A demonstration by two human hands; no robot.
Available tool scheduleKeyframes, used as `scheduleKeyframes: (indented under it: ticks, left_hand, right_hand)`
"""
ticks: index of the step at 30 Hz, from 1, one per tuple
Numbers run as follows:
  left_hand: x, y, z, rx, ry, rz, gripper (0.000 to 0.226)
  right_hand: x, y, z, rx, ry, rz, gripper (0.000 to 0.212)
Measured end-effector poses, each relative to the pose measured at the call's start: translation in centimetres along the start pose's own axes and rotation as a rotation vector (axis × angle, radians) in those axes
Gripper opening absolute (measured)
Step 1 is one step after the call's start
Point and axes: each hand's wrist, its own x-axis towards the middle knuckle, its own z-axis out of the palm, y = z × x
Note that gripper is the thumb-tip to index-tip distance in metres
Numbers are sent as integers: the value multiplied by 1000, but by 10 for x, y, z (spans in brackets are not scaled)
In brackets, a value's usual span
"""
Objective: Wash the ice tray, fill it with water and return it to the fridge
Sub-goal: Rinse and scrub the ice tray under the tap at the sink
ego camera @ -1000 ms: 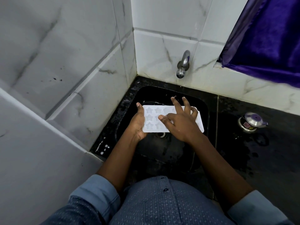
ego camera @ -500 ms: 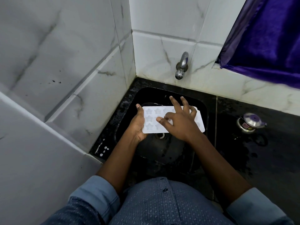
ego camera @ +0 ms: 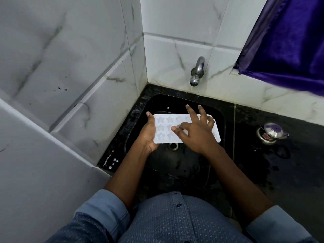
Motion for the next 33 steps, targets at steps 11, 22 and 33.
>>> scheduleKeyframes:
  ticks: [11,22,33]
  left_hand:
    - [-2,-3,2,-8,11,-19,88]
    - [4,-3,0,-5,-15,-20,93]
    - [14,4,-10,23,1,44,100]
  right_hand:
    - [0,-3,2,-7,-8,7,65]
    - [1,-4,-2,-29,-7,12,61]
    - [-9,30,-18,214,49,-58,41]
